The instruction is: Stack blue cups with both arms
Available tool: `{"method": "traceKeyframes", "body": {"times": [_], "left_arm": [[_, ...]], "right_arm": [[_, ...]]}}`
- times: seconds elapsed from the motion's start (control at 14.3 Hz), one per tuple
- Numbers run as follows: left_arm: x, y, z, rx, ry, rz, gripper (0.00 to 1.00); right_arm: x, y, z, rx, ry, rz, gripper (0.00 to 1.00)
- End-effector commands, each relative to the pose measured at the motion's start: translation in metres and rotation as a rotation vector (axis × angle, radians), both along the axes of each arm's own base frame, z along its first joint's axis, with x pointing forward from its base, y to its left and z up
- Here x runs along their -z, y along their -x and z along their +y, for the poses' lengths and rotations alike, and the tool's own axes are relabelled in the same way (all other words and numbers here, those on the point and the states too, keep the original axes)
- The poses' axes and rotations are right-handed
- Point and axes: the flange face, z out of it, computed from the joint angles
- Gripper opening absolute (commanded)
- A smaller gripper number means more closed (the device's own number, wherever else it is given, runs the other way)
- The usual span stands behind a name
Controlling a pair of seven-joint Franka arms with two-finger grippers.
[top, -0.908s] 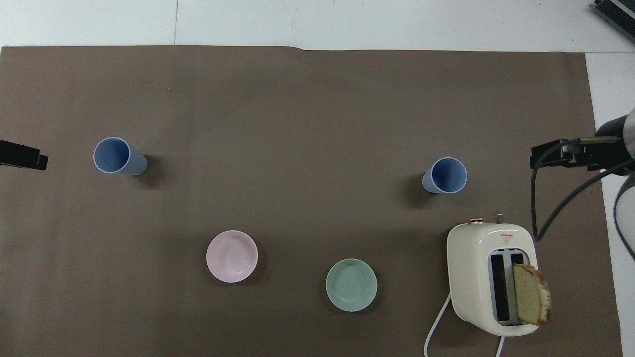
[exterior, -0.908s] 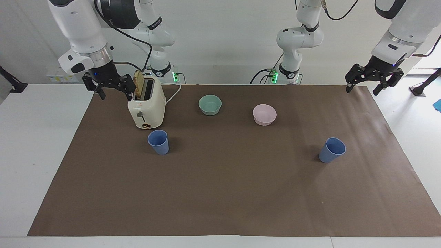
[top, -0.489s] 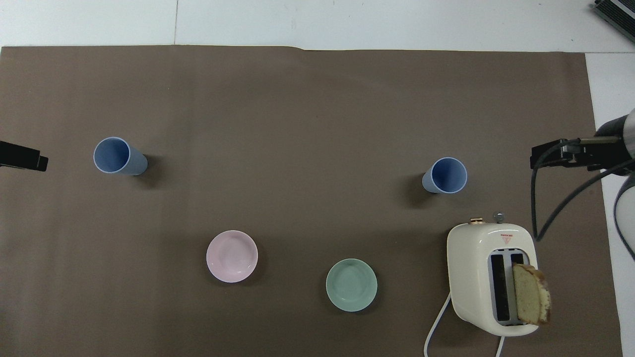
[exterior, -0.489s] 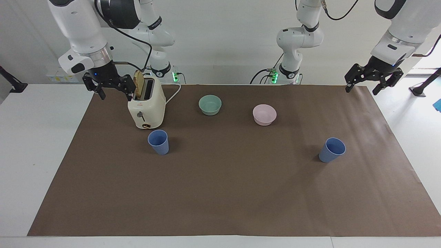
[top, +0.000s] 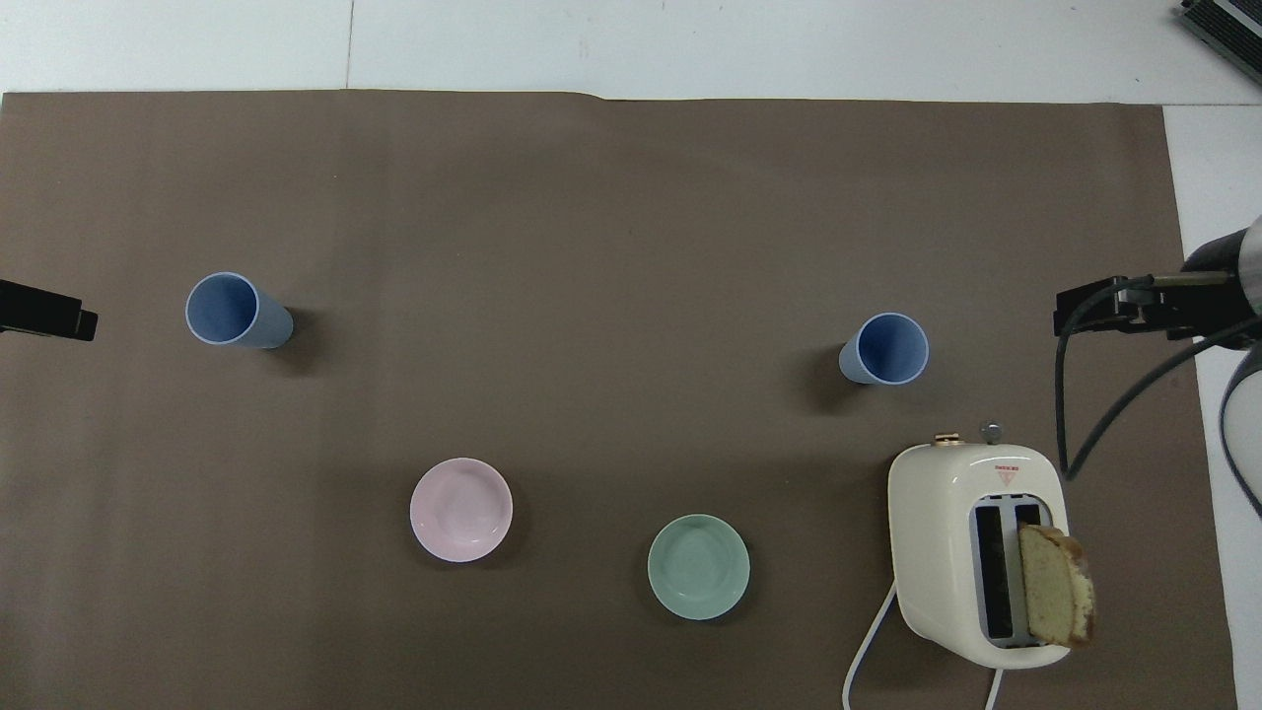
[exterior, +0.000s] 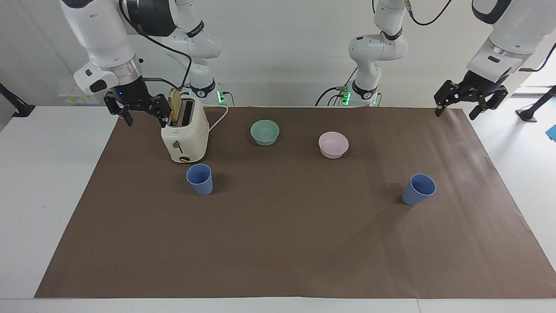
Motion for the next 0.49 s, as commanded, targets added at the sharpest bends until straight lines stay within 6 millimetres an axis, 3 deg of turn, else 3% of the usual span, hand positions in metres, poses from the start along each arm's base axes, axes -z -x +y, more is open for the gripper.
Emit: {"method": "traceKeyframes", "body": {"times": [0.0, 0.42], "left_arm": [[-0.0022, 0.0048, -0.0047, -0.002, 0.004, -0.001, 1.00], [-0.0017, 0.0044, -0.0047, 0.004, 0.004, -0.003, 1.00]], "right_arm": [[-0.0012, 0.0065, -0.0011, -0.016, 0.015, -0.011, 1.00], [-0.0005, 0.0066, -0.0011, -0.016, 0.015, -0.009, 1.00]]}}
